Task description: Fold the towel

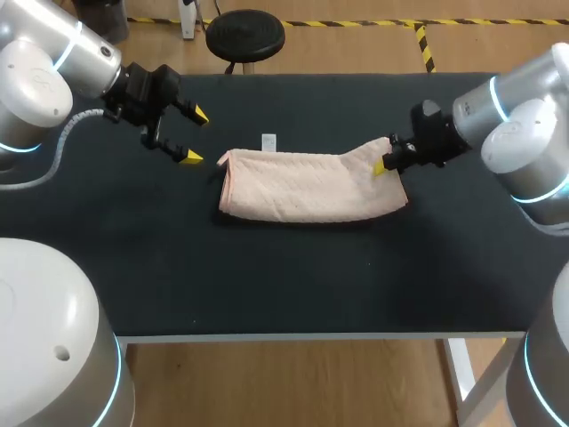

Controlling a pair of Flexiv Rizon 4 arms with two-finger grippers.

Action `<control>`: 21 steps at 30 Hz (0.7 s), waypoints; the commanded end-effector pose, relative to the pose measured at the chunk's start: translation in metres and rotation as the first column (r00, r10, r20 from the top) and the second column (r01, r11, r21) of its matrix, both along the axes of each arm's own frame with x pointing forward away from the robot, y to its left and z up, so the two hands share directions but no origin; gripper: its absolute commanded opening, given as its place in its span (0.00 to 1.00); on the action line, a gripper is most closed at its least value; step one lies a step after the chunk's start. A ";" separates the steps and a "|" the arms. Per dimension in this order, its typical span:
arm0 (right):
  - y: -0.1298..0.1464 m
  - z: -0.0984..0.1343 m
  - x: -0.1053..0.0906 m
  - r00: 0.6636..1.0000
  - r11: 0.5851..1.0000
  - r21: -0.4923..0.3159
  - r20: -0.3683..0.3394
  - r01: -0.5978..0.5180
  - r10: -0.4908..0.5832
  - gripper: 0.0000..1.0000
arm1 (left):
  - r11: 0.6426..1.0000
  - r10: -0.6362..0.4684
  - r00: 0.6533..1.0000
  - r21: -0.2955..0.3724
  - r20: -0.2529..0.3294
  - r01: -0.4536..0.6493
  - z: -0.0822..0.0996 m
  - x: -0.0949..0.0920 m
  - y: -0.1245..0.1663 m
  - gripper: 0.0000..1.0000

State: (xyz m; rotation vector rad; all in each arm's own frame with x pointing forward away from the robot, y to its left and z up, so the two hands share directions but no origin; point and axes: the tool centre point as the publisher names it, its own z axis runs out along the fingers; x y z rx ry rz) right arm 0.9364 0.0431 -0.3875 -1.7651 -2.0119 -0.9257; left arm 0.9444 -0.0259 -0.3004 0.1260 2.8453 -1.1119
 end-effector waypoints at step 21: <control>0.129 0.063 0.002 0.990 1.000 0.008 0.141 0.028 -0.029 0.00 | 1.000 0.000 1.000 -0.001 0.002 0.000 0.000 -0.001 0.000 1.00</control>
